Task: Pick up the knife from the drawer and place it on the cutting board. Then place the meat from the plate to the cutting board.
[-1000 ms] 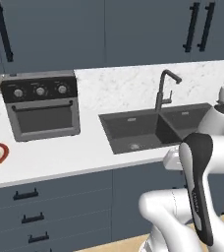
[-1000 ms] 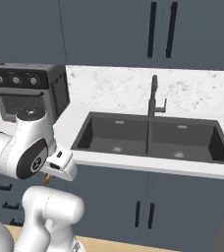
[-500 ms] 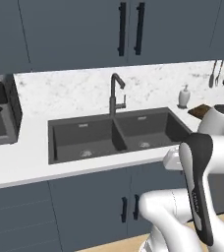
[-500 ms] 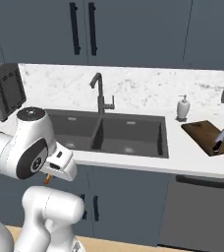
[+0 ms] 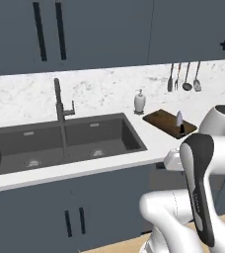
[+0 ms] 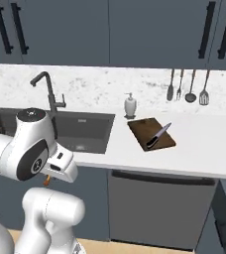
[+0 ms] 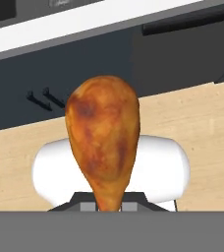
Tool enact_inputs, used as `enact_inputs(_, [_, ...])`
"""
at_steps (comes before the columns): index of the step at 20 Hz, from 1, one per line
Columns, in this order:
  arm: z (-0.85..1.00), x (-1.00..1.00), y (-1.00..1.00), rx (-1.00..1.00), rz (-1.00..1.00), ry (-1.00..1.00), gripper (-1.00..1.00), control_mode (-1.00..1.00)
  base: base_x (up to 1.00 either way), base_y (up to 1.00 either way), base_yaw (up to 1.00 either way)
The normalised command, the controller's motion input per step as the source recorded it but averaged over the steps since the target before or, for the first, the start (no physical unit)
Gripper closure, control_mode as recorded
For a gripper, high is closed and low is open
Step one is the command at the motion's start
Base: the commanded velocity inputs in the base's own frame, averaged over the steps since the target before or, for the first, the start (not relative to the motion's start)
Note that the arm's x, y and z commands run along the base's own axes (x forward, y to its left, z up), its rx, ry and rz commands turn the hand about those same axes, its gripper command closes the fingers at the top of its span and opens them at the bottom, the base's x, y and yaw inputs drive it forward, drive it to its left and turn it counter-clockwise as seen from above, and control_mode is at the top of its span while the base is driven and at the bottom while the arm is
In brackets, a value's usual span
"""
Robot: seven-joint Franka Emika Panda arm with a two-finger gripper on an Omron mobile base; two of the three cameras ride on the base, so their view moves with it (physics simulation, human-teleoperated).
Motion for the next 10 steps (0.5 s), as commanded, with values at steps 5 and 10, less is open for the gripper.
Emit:
enact_inputs(5, [0.00,0.00,0.00,0.00,0.00,0.00,1.00,1.00,0.65,-0.80,-0.06])
enact_inputs(10, [0.00,0.00,0.00,0.00,0.00,0.00,1.00,1.00,1.00,-0.48,-0.03])
